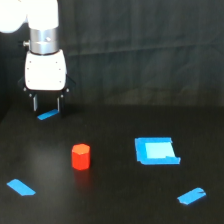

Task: Pick up the red object from the table

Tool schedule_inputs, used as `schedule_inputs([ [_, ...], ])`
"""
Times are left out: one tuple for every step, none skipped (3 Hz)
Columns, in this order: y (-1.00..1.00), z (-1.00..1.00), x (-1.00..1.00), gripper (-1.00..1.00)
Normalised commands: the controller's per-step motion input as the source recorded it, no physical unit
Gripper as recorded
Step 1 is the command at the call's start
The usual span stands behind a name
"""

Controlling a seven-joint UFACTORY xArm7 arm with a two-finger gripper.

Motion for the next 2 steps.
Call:
schedule_inputs([
  [-0.24, -0.33, 0.61, 0.99],
  [-0.30, -0.39, 0.53, 1.00],
])
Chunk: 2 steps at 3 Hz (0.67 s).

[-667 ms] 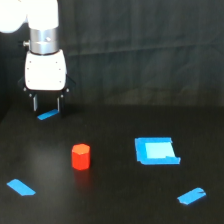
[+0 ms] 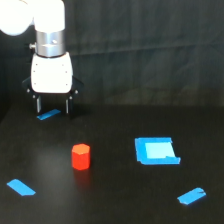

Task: Pick up the red object from the table

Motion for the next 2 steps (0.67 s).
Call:
schedule_inputs([
  [-0.67, -0.21, 0.67, 1.00],
  [-0.81, -0.05, 0.62, 1.00],
])
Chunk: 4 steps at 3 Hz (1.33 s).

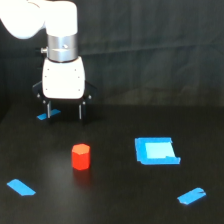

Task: Pick up the red object from the table

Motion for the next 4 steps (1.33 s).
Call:
schedule_inputs([
  [-0.88, -0.05, 0.46, 0.98],
  [-0.87, 0.09, 0.37, 1.00],
  [-0.92, 0.10, 0.14, 1.00],
  [-0.93, -0.14, 0.07, 1.00],
])
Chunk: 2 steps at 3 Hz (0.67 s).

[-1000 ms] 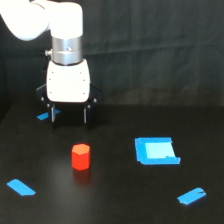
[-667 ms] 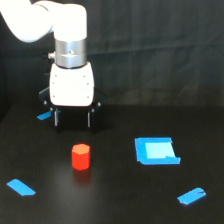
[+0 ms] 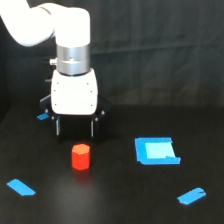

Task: Pick up the red object from the table

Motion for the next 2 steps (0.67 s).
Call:
schedule_inputs([
  [-0.76, -0.10, 0.24, 0.97],
  [-0.75, -0.12, 0.14, 1.00],
])
